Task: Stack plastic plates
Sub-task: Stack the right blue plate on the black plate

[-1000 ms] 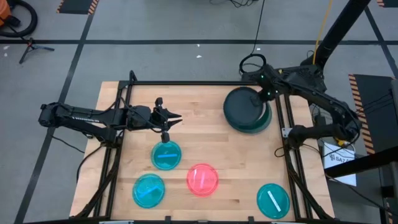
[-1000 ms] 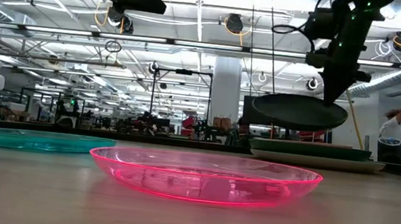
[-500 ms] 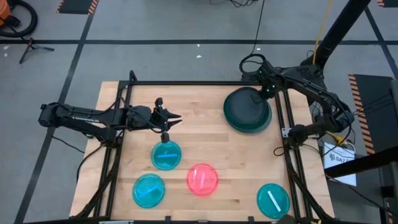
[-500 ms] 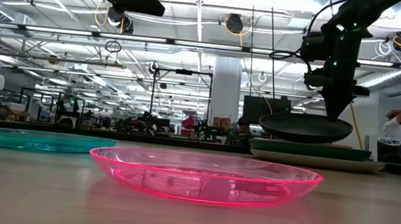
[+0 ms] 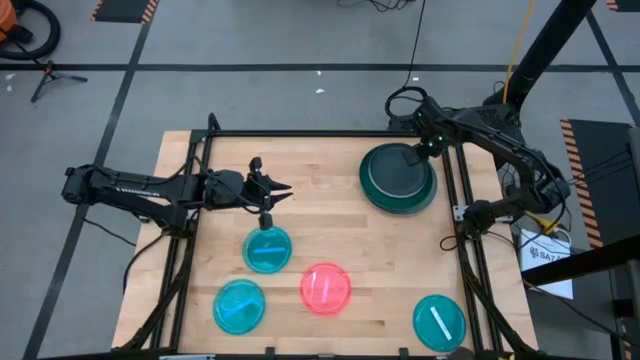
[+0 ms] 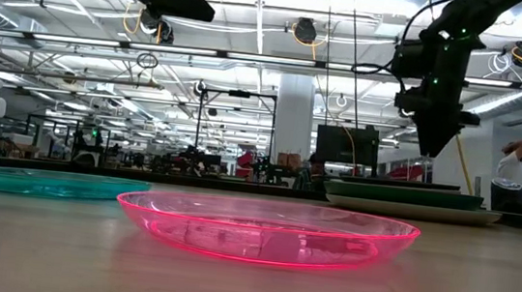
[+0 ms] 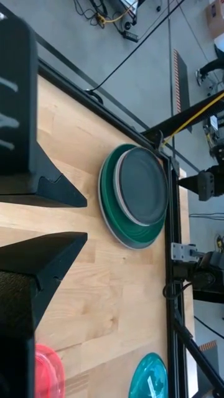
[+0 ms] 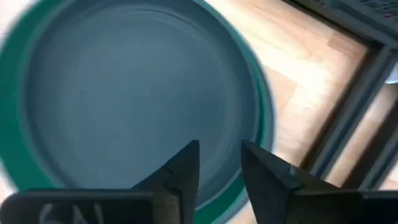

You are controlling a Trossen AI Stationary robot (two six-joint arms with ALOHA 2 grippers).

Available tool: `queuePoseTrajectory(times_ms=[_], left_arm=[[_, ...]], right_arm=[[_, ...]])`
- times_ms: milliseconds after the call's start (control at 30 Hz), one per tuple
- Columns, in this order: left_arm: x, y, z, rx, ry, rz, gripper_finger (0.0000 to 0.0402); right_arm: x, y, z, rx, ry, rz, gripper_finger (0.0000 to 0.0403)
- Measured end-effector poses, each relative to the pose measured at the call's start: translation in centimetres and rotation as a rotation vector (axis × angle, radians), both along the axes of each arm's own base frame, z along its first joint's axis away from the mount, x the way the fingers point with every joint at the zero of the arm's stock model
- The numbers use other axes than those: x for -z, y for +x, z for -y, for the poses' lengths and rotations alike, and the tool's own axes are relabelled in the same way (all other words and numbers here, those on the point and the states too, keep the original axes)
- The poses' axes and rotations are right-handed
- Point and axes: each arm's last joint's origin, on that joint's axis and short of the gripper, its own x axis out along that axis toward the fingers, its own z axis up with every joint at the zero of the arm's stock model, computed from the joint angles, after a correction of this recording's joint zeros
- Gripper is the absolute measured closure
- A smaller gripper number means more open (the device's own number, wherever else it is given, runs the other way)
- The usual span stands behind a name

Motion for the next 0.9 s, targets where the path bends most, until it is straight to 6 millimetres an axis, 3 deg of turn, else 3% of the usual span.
queuePoseTrajectory(times_ms=[167,333,567,900], left_arm=[[0.0,0.0,0.0,-0.002,-0.006,0.001,0.0321],[0.0,0.0,0.0,-0.005,-0.014,0.002,0.0321],[0.0,0.0,0.0,-0.010,-0.028,0.004,0.0321],[0.0,0.0,0.2,-0.010,-0.045,0.008,0.0321]], right_arm=[[-1.2,0.7,-1.8,-0.046,0.045,0.131,0.0297],[-2.5,1.9,-4.8,-0.127,0.085,0.220,0.0312],[-3.6,4.2,-10.3,-0.235,0.141,0.267,0.0336],[-3.3,6.5,-18.7,-0.385,0.277,0.245,0.0379]])
